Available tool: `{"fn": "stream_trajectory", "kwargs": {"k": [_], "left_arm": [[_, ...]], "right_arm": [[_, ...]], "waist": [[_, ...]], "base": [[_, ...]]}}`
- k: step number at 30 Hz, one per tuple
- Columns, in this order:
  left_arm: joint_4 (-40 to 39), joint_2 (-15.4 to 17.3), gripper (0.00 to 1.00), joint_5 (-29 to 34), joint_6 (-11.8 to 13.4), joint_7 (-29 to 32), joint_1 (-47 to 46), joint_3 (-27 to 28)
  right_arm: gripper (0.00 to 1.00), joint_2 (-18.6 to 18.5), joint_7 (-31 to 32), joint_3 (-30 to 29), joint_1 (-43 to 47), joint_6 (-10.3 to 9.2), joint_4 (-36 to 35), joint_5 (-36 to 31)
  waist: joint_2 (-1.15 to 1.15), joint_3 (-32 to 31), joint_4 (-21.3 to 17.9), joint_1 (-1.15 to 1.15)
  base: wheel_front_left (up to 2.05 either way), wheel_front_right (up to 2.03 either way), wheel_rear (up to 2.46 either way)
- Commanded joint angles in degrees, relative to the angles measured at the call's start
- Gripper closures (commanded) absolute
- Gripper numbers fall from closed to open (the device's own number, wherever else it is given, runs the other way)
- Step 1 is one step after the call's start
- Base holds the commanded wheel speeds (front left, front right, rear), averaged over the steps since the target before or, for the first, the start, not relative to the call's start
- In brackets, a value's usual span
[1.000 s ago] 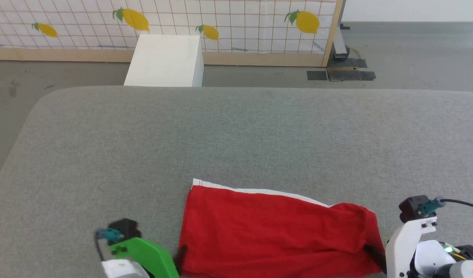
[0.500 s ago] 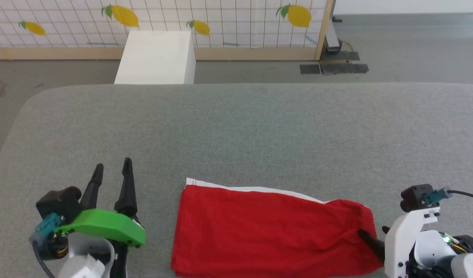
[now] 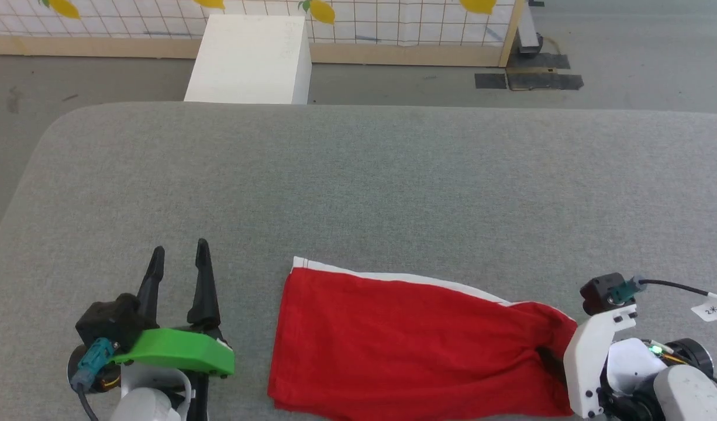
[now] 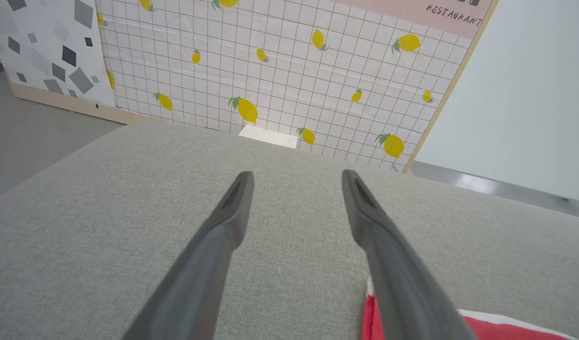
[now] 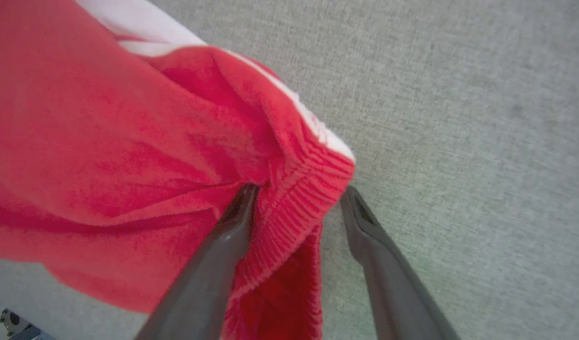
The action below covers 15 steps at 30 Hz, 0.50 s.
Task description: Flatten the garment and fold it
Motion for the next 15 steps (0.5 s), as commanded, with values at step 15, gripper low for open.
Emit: {"fn": "stream_trajectory", "kwargs": {"k": [15], "left_arm": [[1.8, -1.3, 0.0, 0.8, -1.3, -0.9, -0.2, -0.3]], "right_arm": [[1.0, -5.5, 0.4, -7.8, -1.3, -0.12, 3.4, -1.3]], "waist": [[0.0, -0.7, -1.5, 0.0]], "base": [[0.0, 0.0, 0.0]]}}
